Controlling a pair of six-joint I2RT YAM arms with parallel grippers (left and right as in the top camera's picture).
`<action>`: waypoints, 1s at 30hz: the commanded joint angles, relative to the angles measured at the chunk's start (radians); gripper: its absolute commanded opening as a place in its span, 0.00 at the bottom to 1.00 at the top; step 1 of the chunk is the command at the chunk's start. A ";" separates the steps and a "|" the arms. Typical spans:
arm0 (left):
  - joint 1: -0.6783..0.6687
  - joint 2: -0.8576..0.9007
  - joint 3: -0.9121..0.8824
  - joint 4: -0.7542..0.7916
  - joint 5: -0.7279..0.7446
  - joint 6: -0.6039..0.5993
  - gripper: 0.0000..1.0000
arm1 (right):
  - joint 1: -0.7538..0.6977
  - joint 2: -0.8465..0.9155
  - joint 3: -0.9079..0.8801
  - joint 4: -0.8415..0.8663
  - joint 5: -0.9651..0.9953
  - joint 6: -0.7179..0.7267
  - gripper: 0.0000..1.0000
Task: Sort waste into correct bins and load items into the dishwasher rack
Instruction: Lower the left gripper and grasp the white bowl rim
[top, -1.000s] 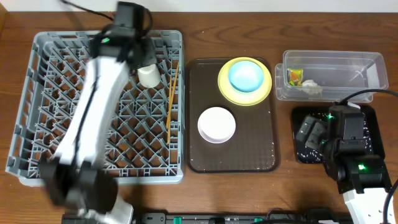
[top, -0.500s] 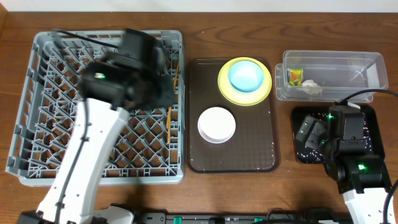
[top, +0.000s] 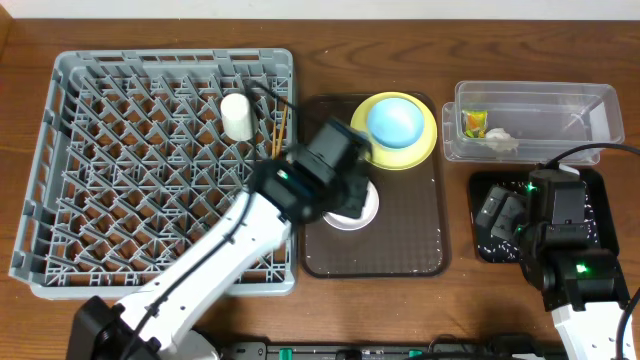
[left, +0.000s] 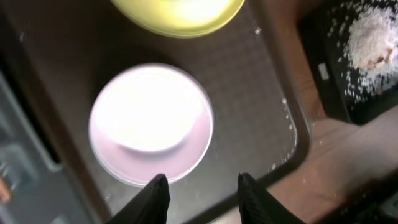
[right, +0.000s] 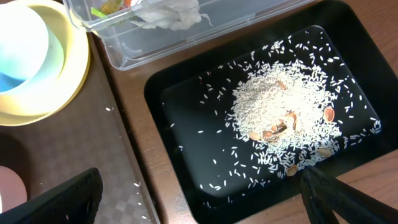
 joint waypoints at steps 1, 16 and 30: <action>-0.061 0.022 -0.007 0.030 -0.163 -0.017 0.39 | -0.005 0.000 0.005 -0.001 0.013 -0.009 0.99; -0.131 0.242 -0.007 0.074 -0.206 -0.063 0.39 | -0.005 0.000 0.005 -0.001 0.013 -0.009 0.99; -0.178 0.312 -0.009 0.095 -0.192 -0.088 0.38 | -0.005 0.000 0.005 -0.001 0.013 -0.009 0.99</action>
